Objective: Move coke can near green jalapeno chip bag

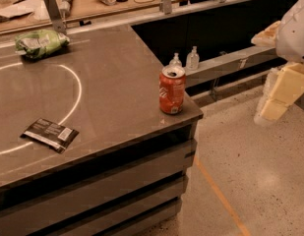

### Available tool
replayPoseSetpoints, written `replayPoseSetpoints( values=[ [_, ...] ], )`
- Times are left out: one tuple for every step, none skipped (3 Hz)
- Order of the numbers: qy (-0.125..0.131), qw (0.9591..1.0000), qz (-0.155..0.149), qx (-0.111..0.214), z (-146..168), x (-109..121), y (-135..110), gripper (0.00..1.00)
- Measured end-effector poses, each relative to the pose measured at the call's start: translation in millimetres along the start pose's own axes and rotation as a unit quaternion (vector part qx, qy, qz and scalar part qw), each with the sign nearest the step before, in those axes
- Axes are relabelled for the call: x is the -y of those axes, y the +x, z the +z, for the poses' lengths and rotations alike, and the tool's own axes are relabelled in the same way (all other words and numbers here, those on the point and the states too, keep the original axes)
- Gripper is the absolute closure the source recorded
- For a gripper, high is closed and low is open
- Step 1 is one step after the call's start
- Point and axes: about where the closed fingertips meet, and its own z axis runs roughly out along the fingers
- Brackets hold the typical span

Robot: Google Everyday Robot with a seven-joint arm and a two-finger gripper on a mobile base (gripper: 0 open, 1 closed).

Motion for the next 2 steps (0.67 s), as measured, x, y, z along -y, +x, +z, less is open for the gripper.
replayPoseSetpoints(
  values=[
    [-0.003, 0.9979, -0.029, 0.057, 10, 11, -38, 0.00],
    [-0.012, 0.9917, -0.043, 0.120, 25, 20, -80, 0.00]
  ],
)
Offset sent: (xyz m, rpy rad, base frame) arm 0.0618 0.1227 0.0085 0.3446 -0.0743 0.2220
